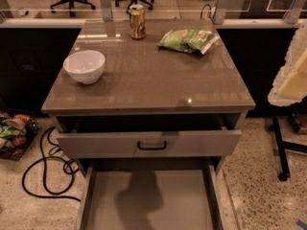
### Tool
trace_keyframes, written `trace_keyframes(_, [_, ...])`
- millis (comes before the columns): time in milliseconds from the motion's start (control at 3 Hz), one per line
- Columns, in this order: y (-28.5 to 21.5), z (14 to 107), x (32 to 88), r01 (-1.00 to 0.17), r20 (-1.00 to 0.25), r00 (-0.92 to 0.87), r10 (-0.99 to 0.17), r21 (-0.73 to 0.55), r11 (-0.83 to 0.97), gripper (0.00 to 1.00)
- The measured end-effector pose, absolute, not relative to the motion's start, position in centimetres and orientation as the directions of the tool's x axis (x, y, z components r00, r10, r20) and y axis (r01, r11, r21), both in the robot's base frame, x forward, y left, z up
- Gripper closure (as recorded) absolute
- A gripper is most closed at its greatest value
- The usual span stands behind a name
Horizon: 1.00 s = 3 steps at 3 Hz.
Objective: Place orange can into middle drawer
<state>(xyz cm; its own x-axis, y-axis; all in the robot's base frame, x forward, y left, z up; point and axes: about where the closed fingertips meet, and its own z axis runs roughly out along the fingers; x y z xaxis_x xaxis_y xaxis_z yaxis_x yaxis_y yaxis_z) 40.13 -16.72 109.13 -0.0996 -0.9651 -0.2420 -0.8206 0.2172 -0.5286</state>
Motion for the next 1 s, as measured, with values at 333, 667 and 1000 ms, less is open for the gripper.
trace_keyframes(333, [-16.7, 109.1, 40.1, -0.821, -0.242, -0.1, -0.965, -0.529, 0.217, 0.0])
trace_keyframes(667, [-17.5, 109.3, 41.5, -0.795, -0.283, -0.105, -0.953, -0.552, 0.252, 0.0])
trace_keyframes(1000, [-21.2, 107.3, 45.3, -0.735, -0.413, -0.152, -0.898, -0.56, 0.381, 0.0])
